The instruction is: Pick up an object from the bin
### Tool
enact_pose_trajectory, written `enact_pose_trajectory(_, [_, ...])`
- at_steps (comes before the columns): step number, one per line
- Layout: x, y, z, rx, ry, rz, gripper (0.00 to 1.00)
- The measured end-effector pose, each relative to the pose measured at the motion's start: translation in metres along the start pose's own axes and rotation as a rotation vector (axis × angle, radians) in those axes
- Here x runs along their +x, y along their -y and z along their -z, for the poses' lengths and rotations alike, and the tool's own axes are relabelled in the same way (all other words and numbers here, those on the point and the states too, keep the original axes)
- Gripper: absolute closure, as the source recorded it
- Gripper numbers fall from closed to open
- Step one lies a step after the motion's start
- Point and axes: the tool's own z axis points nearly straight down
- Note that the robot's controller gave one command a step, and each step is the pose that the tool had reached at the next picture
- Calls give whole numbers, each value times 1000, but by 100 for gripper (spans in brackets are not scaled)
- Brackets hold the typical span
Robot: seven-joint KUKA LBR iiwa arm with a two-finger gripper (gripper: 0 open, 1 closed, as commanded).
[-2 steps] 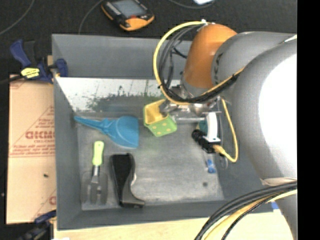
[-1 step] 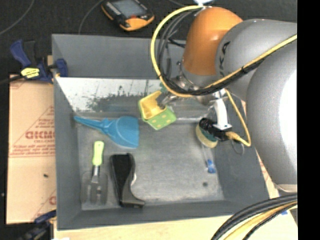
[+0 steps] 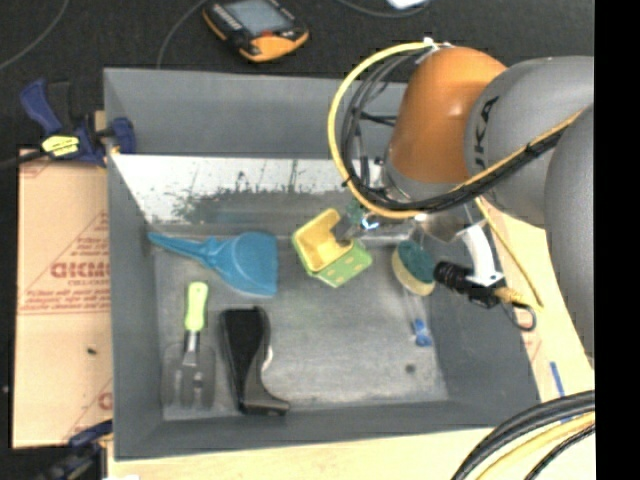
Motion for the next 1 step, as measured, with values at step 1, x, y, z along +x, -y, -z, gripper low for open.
enact_pose_trajectory(1, [38, 17, 17, 2, 0, 405, 100])
